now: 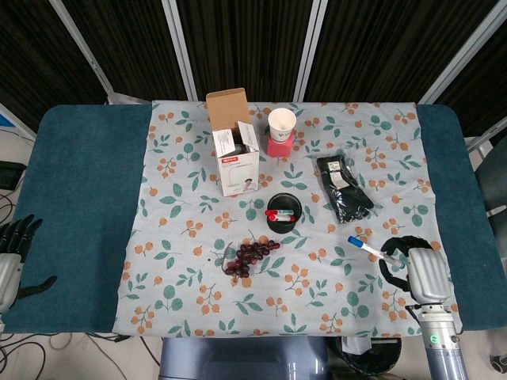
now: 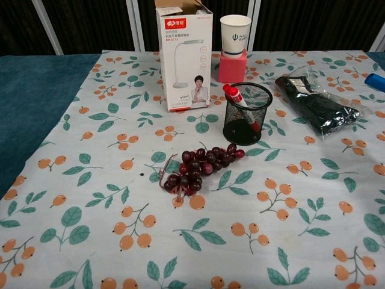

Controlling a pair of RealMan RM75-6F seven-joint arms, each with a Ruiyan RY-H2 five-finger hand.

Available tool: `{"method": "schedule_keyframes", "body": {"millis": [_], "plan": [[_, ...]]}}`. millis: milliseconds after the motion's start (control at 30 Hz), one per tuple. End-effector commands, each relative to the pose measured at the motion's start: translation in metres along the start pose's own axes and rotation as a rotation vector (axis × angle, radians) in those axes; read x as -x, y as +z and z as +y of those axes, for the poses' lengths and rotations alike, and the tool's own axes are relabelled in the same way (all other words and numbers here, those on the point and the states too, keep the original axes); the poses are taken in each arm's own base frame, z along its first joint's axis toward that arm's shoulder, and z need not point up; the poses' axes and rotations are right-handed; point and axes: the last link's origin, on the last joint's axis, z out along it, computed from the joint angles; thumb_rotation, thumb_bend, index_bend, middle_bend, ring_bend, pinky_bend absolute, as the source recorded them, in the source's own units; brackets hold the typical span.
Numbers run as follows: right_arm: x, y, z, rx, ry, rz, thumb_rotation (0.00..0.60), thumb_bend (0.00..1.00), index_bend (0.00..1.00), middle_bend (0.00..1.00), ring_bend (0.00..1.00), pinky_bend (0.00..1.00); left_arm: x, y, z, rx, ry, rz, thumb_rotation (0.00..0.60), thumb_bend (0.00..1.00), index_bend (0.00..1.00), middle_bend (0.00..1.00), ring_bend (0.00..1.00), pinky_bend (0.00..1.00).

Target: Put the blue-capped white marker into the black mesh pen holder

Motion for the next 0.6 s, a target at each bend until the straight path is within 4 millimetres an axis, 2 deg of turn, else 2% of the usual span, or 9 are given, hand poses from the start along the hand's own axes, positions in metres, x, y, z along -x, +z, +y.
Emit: {"method": "schedule_keyframes", "body": {"millis": [33,600], "plan": [[-0.0001,0.0001,-0.0001,0.0,0.0,0.0,0.6,0.52,0.68,0.59,0.38,0.36,-0.0001,0.0,0.0,0.0,0.0,0.001,0.6,0.07,0.0,0.0,0.0,0.0],[0.0,-0.0002,-0.0013,-0.003,-0.002,0.003,0.6,0.52,0.68,0.59,0.38,0.36,-0.0001,0.0002,0.0,0.001,-0.001,0.001,0.6,0.07,0.0,0.0,0.0,0.0]]}}
